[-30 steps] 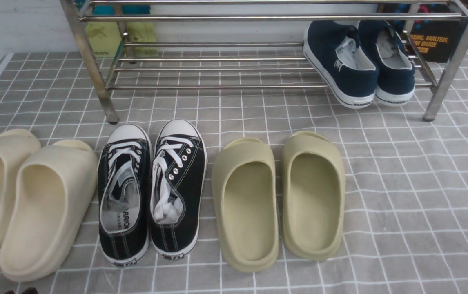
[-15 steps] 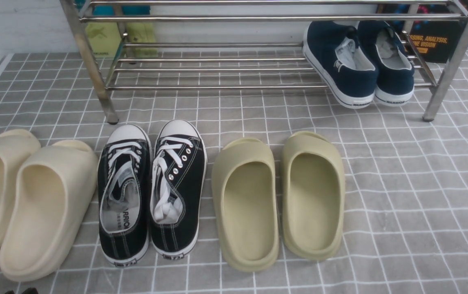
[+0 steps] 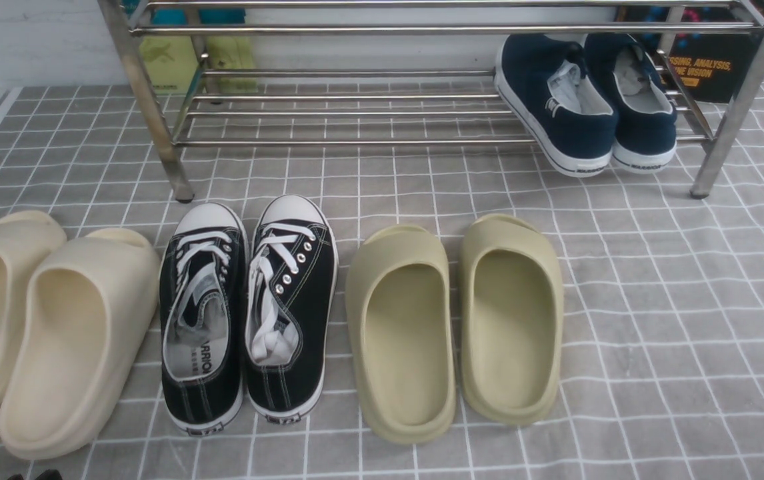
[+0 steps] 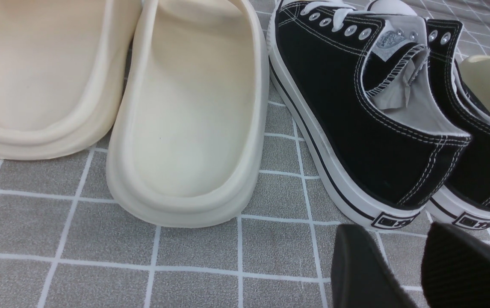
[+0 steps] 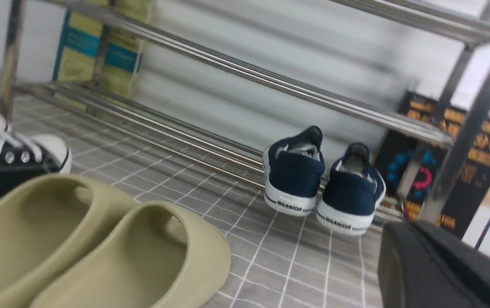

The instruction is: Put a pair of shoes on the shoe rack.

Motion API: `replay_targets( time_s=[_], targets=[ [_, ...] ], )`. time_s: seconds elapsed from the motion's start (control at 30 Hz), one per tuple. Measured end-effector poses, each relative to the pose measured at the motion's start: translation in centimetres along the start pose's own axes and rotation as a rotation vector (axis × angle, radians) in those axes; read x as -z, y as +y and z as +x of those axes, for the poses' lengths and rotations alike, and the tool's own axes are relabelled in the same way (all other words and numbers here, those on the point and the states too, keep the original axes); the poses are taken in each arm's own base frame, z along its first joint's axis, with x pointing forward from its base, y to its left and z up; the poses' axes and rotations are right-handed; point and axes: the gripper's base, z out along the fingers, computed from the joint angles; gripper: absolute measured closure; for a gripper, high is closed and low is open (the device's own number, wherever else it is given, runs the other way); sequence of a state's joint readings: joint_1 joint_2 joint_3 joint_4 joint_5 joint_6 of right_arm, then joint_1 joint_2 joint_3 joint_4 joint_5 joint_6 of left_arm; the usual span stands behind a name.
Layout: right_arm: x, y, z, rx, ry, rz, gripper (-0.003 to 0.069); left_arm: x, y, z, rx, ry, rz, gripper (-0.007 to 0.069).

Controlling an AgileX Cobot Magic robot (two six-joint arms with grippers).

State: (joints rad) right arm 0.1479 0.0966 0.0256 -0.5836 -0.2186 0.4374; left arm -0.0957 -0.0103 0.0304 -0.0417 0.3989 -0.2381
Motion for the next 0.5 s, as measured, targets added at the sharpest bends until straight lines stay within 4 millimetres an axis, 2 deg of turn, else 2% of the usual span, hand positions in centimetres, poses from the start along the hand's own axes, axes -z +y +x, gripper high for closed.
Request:
replay_targets(
  time_s=[0.07, 0.23, 0.5],
  targets=[
    [0.03, -0.42, 0.32, -0.156, 0.031, 0.049, 0.0622, 0.00, 0.00, 0.00, 0.000, 0.000, 0.000, 0.0386],
    [0.08, -0.73, 0.78, -0.325, 0.072, 0.094, 0.0622, 0.00, 0.00, 0.00, 0.000, 0.000, 0.000, 0.0386],
    [0.19, -0.84, 0.86, -0.437, 0.070, 0.114, 0.0610, 0.00, 0.00, 0.00, 0.000, 0.000, 0.000, 0.0386]
  ],
)
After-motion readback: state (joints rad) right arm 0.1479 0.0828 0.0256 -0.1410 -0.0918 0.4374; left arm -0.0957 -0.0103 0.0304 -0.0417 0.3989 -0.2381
